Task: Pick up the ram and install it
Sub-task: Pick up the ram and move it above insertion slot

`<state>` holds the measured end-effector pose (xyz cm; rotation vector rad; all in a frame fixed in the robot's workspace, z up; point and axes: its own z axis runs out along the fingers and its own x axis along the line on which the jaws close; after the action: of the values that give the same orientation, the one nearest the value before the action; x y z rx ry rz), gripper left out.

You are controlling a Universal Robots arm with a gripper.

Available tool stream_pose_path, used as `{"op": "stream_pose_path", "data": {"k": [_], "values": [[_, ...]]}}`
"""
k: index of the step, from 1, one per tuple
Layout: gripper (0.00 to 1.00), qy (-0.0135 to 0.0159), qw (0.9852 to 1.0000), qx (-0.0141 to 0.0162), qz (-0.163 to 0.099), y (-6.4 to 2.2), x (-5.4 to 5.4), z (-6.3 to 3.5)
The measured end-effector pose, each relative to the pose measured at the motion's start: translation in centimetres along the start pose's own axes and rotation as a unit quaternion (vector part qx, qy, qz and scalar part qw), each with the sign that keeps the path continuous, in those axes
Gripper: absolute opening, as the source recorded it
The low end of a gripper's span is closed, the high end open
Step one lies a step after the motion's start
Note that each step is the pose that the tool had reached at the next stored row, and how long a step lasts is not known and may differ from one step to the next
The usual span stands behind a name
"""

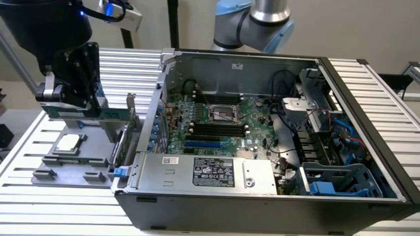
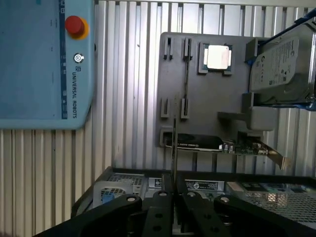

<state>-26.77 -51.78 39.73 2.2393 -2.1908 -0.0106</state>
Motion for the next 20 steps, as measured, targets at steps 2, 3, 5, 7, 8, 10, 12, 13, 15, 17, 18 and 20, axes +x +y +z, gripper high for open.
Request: {"op": "stream_pose_path", "data": {"k": [2, 3, 5, 7, 8, 10, 12, 13, 15, 17, 18, 20], "values": [[0.14, 0.0, 1.0, 0.0, 0.0, -0.93, 0.0, -0.52], [0.14, 0.0, 1.0, 0.0, 0.0, -1.38, 0.0, -0.75], [0.14, 0.0, 1.0, 0.0001, 0.0, -2.28, 0.1, -1.2], [0.14, 0.0, 1.0, 0.0001, 0.0, -3.18, 0.1, -1.65], [0.14, 0.0, 1.0, 0.0002, 0.0, -3.63, 0.1, -1.8], [0.14, 0.0, 1.0, 0.0005, 0.0, -4.53, 0.1, -1.98], [0.14, 0.0, 1.0, 0.0008, 0.0, -5.47, 0.1, -2.06], [0.14, 0.0, 1.0, 0.001, 0.0, -5.92, 0.1, -2.08], [0.14, 0.0, 1.0, 0.0014, 0.0, -6.82, 0.0, -2.09], [0.14, 0.0, 1.0, 0.0018, 0.0, -7.65, -0.1, -2.1], [0.14, 0.0, 1.0, 0.002, 0.0, -8.04, -0.1, -2.1], [0.14, 0.0, 1.0, 0.0023, 0.0, -8.78, -0.4, -2.1]]}}
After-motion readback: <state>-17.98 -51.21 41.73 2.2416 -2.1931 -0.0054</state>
